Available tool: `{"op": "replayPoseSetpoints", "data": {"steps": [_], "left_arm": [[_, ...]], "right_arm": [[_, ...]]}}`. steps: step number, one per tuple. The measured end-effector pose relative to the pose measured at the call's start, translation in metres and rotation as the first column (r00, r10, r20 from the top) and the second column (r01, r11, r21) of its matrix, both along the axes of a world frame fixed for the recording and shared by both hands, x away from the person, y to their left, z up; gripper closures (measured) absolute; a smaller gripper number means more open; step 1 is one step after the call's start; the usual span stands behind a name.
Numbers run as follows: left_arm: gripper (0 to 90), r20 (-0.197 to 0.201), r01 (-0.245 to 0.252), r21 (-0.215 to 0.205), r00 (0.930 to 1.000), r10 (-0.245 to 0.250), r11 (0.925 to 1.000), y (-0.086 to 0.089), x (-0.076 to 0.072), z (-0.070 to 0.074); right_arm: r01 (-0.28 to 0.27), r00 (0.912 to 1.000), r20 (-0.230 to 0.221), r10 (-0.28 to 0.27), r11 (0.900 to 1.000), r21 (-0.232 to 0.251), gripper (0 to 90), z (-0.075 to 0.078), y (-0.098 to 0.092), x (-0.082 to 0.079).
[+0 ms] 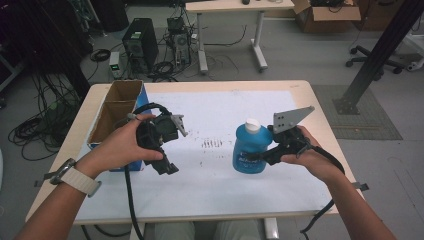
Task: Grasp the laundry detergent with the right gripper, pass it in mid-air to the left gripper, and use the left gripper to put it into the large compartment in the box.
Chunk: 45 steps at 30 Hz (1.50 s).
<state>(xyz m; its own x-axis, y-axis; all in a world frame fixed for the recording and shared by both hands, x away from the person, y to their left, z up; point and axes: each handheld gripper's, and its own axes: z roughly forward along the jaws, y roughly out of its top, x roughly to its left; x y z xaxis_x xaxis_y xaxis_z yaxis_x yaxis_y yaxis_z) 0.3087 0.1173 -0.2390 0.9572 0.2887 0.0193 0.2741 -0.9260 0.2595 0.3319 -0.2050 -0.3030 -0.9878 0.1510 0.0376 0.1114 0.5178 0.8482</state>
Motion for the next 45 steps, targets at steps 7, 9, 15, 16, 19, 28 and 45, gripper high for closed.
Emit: {"op": "replayPoseSetpoints", "data": {"steps": [7,9,15,16,19,28,45], "left_arm": [[7.4,0.021,0.012,-0.004,0.9997,-0.012,0.9999,-0.007,-0.003,0.013],[7.4,0.029,0.018,-0.004,0.9994,-0.018,0.9998,-0.009,-0.004,0.017],[7.3,0.044,0.039,-0.009,0.9983,-0.039,0.9992,-0.016,-0.008,0.026],[7.3,0.044,0.039,-0.009,0.9983,-0.039,0.9992,-0.016,-0.008,0.026],[7.2,0.044,0.054,-0.017,0.9976,-0.053,0.9984,-0.021,-0.01,0.029],[7.1,0.05,0.09,-0.013,0.9948,-0.089,0.9959,-0.029,-0.016,0.037],[6.0,0.036,0.144,-0.009,0.9889,-0.144,0.9895,-0.042,-0.021,0.043]], "right_arm": [[-0.042,0.9991,0.007,0.042,0.999,-0.008,43.2,0.009,0.014,-0.009],[-0.043,0.999,0.009,0.043,0.999,-0.009,43.2,0.011,0.017,-0.01],[-0.069,0.9976,0.002,0.069,0.998,-0.014,43.2,0.016,0.026,-0.013],[-0.069,0.9976,0.002,0.069,0.998,-0.014,43.2,0.016,0.026,-0.013],[-0.088,0.9961,0.0,0.088,0.996,-0.019,43.2,0.019,0.034,-0.015],[-0.124,0.9923,0.0,0.124,0.992,-0.034,43.2,0.019,0.049,-0.017],[-0.182,0.9833,-0.02,0.181,0.981,-0.065,43.3,0.012,0.076,-0.02]]}}
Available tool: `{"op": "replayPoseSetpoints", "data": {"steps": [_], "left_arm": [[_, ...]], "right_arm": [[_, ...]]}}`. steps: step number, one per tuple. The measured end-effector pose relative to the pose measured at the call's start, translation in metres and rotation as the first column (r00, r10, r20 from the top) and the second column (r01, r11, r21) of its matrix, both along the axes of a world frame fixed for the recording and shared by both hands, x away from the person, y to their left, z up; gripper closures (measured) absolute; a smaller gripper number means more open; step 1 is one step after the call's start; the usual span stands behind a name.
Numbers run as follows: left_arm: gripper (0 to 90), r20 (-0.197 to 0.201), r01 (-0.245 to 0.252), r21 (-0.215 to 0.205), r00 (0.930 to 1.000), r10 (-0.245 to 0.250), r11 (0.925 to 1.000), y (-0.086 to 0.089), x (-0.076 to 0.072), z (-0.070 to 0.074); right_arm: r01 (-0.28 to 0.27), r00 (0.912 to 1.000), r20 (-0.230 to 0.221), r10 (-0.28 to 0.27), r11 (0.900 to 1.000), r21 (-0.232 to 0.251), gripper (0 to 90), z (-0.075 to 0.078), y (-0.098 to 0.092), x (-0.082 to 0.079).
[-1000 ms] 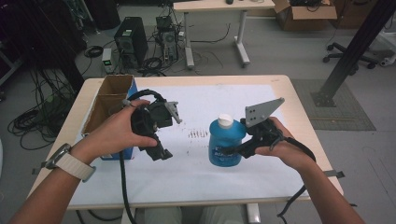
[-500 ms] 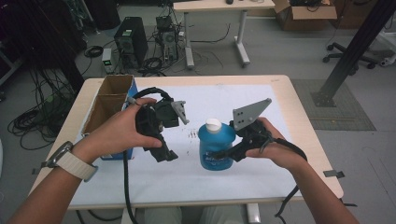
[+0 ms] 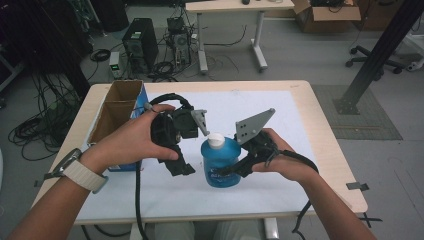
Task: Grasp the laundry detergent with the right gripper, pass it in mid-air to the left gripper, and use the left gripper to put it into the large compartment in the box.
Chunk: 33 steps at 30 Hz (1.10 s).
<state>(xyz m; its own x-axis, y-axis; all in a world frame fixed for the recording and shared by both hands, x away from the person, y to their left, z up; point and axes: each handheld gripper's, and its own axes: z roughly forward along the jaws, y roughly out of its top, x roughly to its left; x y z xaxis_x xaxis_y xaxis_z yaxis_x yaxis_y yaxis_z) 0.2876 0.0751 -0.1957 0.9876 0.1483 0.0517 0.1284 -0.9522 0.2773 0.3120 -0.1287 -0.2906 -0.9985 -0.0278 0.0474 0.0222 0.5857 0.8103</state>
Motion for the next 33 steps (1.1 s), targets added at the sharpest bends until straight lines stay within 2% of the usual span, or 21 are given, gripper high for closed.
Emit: {"op": "replayPoseSetpoints", "data": {"steps": [20,33], "left_arm": [[5.6,-0.013,0.033,-0.005,0.9994,-0.033,0.9994,-0.015,0.003,-0.003],[5.6,-0.01,0.04,0.015,0.9992,-0.04,0.9991,-0.023,0.006,-0.006]], "right_arm": [[-0.047,0.9989,-0.01,0.047,0.998,-0.05,43.3,-0.003,0.029,0.001],[-0.053,0.9985,-0.018,0.052,0.997,-0.064,43.3,-0.003,0.036,0.003]]}}
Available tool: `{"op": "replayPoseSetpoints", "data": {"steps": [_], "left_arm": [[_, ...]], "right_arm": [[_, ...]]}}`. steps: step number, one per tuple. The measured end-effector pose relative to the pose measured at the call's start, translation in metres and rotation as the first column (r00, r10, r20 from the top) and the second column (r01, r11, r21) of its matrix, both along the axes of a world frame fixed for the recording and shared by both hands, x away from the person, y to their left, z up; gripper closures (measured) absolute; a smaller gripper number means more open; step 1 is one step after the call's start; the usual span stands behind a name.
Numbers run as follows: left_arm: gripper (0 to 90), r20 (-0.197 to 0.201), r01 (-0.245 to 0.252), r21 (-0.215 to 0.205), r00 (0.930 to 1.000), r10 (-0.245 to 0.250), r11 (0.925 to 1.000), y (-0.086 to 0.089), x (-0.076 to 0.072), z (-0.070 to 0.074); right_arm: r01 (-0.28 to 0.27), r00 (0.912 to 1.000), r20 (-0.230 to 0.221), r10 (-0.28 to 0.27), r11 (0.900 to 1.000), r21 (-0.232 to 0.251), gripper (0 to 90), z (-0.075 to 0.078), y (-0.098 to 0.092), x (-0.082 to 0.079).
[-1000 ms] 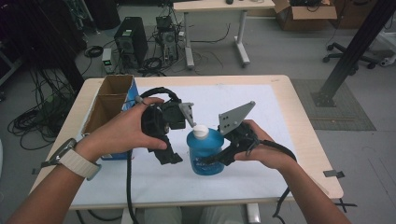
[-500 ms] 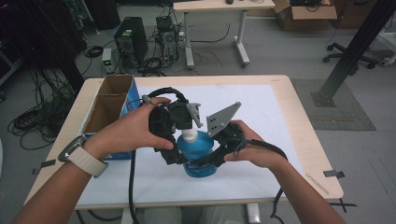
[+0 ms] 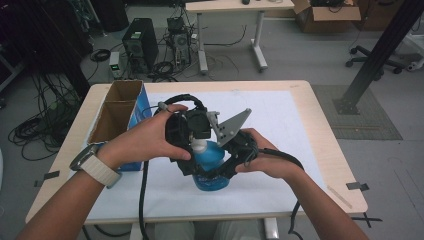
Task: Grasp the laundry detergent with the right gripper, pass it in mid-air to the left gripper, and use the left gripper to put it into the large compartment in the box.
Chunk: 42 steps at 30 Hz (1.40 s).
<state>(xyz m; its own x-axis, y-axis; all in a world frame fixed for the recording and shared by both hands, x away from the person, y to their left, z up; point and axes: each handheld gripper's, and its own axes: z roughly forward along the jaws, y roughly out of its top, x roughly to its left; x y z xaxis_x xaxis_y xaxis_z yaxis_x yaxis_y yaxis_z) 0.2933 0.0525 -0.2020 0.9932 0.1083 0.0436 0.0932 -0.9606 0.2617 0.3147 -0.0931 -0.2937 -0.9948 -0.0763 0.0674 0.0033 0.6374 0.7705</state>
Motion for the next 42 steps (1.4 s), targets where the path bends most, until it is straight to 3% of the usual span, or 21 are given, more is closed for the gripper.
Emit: {"op": "replayPoseSetpoints", "data": {"steps": [12,42], "left_arm": [[7.1,-0.002,0.0,0.005,1.0,0.0,1.0,-0.0038,0.002,-0.002],[26.7,-0.018,0.019,0.015,0.9997,-0.019,0.9997,-0.0043,0.0035,-0.0077]], "right_arm": [[0.002,1.0,-0.005,-0.002,1.0,-0.003,43.2,-0.0004,0.0001,0.0007],[-0.004,0.9999,-0.01,0.004,1.0,-0.012,43.2,-0.0026,0.0021,0.0014]]}}
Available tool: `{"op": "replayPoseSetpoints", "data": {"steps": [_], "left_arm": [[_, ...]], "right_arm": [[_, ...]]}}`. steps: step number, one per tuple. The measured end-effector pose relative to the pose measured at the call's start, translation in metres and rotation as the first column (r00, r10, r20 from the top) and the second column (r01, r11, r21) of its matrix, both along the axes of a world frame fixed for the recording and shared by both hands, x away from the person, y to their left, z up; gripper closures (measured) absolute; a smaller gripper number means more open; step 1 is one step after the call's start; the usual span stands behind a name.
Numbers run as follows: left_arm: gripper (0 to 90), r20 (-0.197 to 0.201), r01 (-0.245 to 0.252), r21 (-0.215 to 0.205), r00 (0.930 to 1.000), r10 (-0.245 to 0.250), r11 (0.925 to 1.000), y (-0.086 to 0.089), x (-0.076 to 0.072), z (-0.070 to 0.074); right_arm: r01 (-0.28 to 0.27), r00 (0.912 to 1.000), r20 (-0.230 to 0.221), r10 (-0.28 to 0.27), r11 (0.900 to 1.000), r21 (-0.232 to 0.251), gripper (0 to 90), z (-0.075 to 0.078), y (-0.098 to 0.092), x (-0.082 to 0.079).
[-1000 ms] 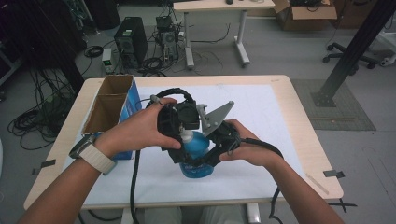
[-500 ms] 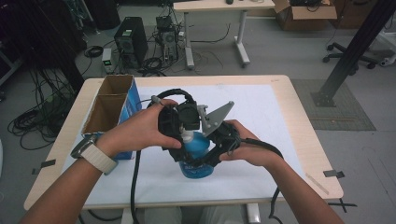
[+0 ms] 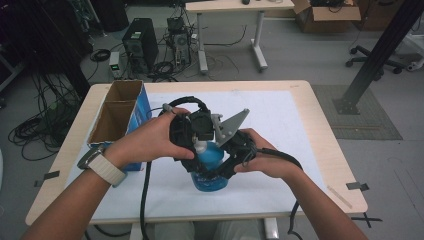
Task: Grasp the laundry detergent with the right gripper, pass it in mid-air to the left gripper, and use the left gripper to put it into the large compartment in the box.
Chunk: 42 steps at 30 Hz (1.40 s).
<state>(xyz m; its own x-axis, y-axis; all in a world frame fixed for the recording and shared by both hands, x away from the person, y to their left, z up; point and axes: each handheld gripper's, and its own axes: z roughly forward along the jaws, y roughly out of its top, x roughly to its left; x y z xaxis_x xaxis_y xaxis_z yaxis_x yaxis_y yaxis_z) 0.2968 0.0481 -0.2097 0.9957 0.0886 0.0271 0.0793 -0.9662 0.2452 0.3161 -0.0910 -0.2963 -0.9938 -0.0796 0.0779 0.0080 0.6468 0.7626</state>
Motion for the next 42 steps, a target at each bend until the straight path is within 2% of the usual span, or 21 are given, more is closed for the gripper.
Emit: {"op": "replayPoseSetpoints", "data": {"steps": [9,20,21,24,26,27,28,29,30,31,33,34,35,36,37,40,42], "left_arm": [[36.8,-0.002,0.012,0.004,0.9999,-0.012,0.9999,0.0,0.0,0.0],[37.7,0.01,0.019,0.014,0.9998,-0.019,0.9997,0.001,-0.001,0.0],[37.7,0.011,0.016,0.016,0.9998,-0.017,0.9997,0.001,-0.001,0.0],[37.8,0.018,0.012,0.026,0.9997,-0.013,0.9996,0.001,-0.002,0.0],[37.9,0.02,0.006,0.023,0.9998,-0.007,0.9997,0.001,-0.002,0.0],[37.9,0.026,0.004,0.021,0.9997,-0.005,0.9998,0.001,-0.003,0.001],[37.9,0.025,0.0,0.027,0.9997,-0.001,0.9996,0.0,-0.002,0.002],[38.0,0.025,0.0,0.027,0.9997,-0.001,0.9996,0.0,-0.002,0.002],[38.0,0.027,-0.003,0.032,0.9996,0.002,0.9995,0.0,-0.002,0.002],[38.0,0.033,-0.008,0.043,0.9994,0.006,0.999,-0.001,-0.002,0.003],[38.0,0.038,-0.009,0.054,0.9992,0.007,0.9985,-0.002,-0.002,0.003],[38.0,0.044,-0.017,0.07,0.999,0.013,0.9974,-0.003,-0.002,0.003],[38.0,0.044,-0.017,0.07,0.999,0.013,0.9974,-0.003,-0.002,0.003],[38.0,0.043,-0.022,0.082,0.9989,0.018,0.9964,-0.002,-0.001,0.004],[38.0,0.043,-0.022,0.082,0.9989,0.018,0.9964,-0.002,-0.001,0.004],[38.0,0.043,-0.048,0.101,0.9981,0.044,0.9938,0.002,0.002,0.005],[38.0,0.044,-0.057,0.107,0.9976,0.053,0.9926,0.003,0.003,0.005]], "right_arm": [[0.001,1.0,-0.003,-0.001,1.0,-0.004,43.2,-0.001,0.001,0.0],[0.004,1.0,0.003,-0.004,1.0,-0.006,43.2,-0.001,0.003,-0.001],[0.005,0.9999,0.015,-0.005,1.0,-0.006,43.2,-0.001,0.003,-0.001],[0.007,0.9999,-0.011,-0.007,1.0,-0.003,43.1,-0.001,0.003,-0.003],[0.003,1.0,-0.007,-0.003,1.0,0.0,43.1,-0.001,0.004,-0.002],[0.003,0.9996,0.027,-0.003,1.0,0.005,43.0,-0.002,0.004,0.0],[0.003,0.9999,-0.013,-0.003,1.0,0.015,42.9,-0.001,0.004,-0.002],[0.003,0.9999,-0.013,-0.003,1.0,0.015,42.9,-0.001,0.004,-0.002],[-0.004,0.9997,0.024,0.004,1.0,0.016,42.8,-0.002,0.004,0.002],[-0.004,0.9997,0.026,0.003,1.0,0.017,42.2,-0.003,0.004,0.003],[0.0,0.9998,0.021,-0.001,1.0,0.02,40.1,-0.003,0.004,0.003],[0.007,0.9998,-0.018,-0.006,0.999,0.036,26.5,-0.004,0.002,0.004],[0.007,0.9998,-0.018,-0.006,0.999,0.036,26.5,-0.004,0.002,0.004],[0.031,0.9992,-0.026,-0.03,0.999,0.043,19.4,-0.006,-0.002,0.004],[0.031,0.9992,-0.026,-0.03,0.999,0.043,19.4,-0.006,-0.002,0.004],[0.077,0.997,0.0,-0.077,0.996,0.043,12.6,-0.01,-0.018,0.005],[0.089,0.996,-0.001,-0.089,0.995,0.036,12.2,-0.011,-0.022,0.006]]}}
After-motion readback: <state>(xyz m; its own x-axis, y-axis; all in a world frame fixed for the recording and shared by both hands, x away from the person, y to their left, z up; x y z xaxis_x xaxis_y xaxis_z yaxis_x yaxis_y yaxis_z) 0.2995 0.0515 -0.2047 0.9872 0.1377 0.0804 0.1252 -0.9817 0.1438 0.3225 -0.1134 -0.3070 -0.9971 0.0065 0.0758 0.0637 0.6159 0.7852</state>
